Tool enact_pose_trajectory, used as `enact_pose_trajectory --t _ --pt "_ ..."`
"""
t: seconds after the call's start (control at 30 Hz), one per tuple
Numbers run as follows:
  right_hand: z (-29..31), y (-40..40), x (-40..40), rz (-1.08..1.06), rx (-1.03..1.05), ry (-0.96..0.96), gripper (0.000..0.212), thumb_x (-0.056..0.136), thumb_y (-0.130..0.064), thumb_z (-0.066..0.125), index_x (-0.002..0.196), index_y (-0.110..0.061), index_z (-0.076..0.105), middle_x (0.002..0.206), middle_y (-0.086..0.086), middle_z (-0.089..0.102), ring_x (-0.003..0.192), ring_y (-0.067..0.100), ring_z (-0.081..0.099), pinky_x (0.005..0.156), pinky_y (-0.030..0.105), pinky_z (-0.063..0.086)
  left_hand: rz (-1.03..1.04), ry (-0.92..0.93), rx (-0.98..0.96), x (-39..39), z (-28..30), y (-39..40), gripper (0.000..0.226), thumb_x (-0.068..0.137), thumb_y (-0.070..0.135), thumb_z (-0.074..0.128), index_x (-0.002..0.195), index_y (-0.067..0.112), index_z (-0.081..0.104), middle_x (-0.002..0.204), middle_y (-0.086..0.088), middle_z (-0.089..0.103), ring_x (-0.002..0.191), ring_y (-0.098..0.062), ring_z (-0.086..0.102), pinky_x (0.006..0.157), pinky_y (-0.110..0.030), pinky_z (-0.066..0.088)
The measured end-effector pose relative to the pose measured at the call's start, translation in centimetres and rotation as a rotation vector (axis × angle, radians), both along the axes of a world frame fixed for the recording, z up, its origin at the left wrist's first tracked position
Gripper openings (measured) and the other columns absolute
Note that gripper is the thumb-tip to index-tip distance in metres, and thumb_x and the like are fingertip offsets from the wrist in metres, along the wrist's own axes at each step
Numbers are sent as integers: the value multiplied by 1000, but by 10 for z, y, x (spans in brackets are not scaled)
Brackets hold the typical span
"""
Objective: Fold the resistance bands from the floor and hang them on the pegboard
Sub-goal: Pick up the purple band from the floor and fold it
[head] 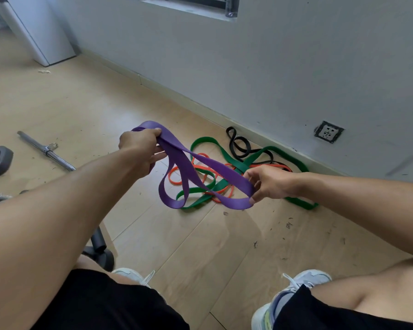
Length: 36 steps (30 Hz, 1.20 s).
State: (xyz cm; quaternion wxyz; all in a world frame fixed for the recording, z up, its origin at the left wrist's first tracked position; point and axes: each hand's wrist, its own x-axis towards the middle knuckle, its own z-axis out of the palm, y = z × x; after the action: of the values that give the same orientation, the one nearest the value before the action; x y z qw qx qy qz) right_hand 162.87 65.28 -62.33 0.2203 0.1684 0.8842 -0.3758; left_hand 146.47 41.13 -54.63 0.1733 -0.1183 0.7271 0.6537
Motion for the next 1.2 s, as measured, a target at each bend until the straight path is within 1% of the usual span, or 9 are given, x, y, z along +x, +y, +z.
enact_pose_trajectory --t 0.2,0.37,0.5,0.63,0.73,0.8,0.9,1.07,1.2 --pt "4 4 -2 -292 58 146 33 89 -15 81 112 -20 59 105 3 68 91 18 71 57 21 56 -4 7 30 -2 2 -2 30 98 12 64 123 -3 61 88 -11 69 70 -21 71 45 -25 58" --pt "0 0 -7 -399 140 87 24 94 -13 69 115 -22 62 108 4 69 95 22 70 76 38 63 -39 50 -13 1 0 4 24 96 15 66 115 0 64 98 -12 73 75 -20 74 62 -30 61" --pt "2 -1 -7 -392 237 79 17 104 -12 48 115 -16 61 100 7 72 66 18 75 53 29 54 -35 53 31 6 5 9 26 96 15 67 116 -2 64 93 -14 72 72 -23 74 48 -25 58" --pt "-2 -1 -3 -318 223 19 19 107 -17 43 116 -18 59 98 8 71 74 18 74 48 26 54 -26 45 73 10 9 9 21 98 12 64 113 -3 62 92 -15 71 68 -22 72 42 -23 54" --pt "-6 -6 0 -171 152 -128 13 103 -29 61 113 -21 63 106 3 69 88 18 72 55 28 59 -53 44 97 12 9 9 22 98 12 64 114 -2 63 92 -14 73 68 -22 74 46 -24 56" --pt "-7 -12 3 -46 122 -258 35 94 -40 73 122 -20 64 113 1 68 96 18 71 62 30 62 -93 61 89 12 8 10 19 98 12 64 111 -1 64 96 -16 73 75 -26 76 53 -28 60" --pt "-5 -21 5 72 188 -331 81 83 -49 83 150 -21 47 142 6 59 119 23 62 88 34 58 -178 93 86 17 9 13 6 98 11 64 94 6 63 97 -18 72 81 -29 76 64 -34 64" --pt "19 -43 -10 -148 0 63 104 76 -56 86 161 -28 34 155 0 51 134 22 55 105 36 47 -269 100 98 27 9 20 24 96 12 67 115 -3 63 96 -20 73 72 -25 78 59 -29 61" --pt "40 -61 -21 -221 -153 338 92 78 -50 87 157 -35 42 144 -9 59 131 14 57 109 42 50 -320 69 101 37 10 27 34 96 14 69 123 -4 59 94 -18 73 65 -20 77 54 -25 59"
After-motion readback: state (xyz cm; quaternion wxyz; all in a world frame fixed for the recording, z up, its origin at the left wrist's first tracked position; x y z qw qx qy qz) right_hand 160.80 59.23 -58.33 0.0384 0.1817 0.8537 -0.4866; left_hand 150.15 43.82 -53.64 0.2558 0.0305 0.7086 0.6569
